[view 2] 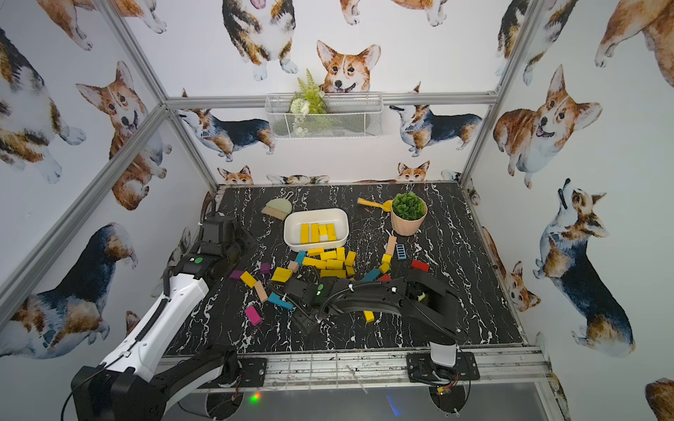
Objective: Pick out the yellow building blocks
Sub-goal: Pick up the building block from the center of the board.
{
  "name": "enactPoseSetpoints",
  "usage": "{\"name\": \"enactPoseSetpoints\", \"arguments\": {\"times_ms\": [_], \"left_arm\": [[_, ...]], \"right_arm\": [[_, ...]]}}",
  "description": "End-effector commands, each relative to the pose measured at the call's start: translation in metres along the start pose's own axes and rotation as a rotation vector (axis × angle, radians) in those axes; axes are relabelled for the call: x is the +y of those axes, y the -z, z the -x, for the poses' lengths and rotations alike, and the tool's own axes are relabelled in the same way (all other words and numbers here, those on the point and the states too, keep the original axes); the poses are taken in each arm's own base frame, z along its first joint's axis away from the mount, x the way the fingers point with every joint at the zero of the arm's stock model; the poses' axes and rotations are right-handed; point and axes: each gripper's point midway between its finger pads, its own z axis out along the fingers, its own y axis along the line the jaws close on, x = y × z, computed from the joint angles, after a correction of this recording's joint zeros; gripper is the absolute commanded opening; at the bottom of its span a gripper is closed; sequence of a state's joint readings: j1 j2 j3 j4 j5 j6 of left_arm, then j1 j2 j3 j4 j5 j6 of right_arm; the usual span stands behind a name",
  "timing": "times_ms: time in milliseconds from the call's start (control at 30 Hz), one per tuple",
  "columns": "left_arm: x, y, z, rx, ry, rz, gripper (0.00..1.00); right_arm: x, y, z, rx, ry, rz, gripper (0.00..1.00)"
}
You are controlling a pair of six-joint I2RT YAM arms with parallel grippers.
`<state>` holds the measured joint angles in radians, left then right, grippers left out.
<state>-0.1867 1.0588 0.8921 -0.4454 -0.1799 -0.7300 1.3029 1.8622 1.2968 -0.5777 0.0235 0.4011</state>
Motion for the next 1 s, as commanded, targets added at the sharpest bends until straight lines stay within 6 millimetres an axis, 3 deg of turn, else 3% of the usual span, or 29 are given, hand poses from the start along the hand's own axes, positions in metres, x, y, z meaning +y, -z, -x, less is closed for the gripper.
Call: {"name": "enactPoseSetpoints", "arguments": {"times_ms": [0, 233, 667, 800, 933, 967], "left_arm": [[0.011, 0.008, -0.003, -0.008, 0.030, 0.021, 0.49], [0.015, 0.019, 0.000, -0.032, 0.031, 0.024, 0.48], [0.013, 0.021, -0.002, -0.020, 0.019, 0.006, 0.47], [0.014, 0.021, -0.003, -0.019, 0.019, 0.013, 0.47], [0.014, 0.021, -0.004, -0.016, 0.014, 0.012, 0.47], [0.023, 0.015, -0.015, 0.008, 0.010, 0.034, 0.47]], "right_arm": [[0.005, -0.012, -0.006, 0.052, 0.030, 0.009, 0.71], [0.008, -0.029, -0.015, 0.116, 0.042, -0.016, 0.64], [-0.008, -0.033, -0.020, 0.138, 0.039, -0.122, 0.32], [-0.005, -0.023, -0.013, 0.121, 0.043, -0.112, 0.23], [0.000, 0.006, 0.011, 0.046, 0.055, -0.105, 0.16], [-0.001, 0.015, 0.018, 0.015, 0.063, -0.113, 0.14]]}}
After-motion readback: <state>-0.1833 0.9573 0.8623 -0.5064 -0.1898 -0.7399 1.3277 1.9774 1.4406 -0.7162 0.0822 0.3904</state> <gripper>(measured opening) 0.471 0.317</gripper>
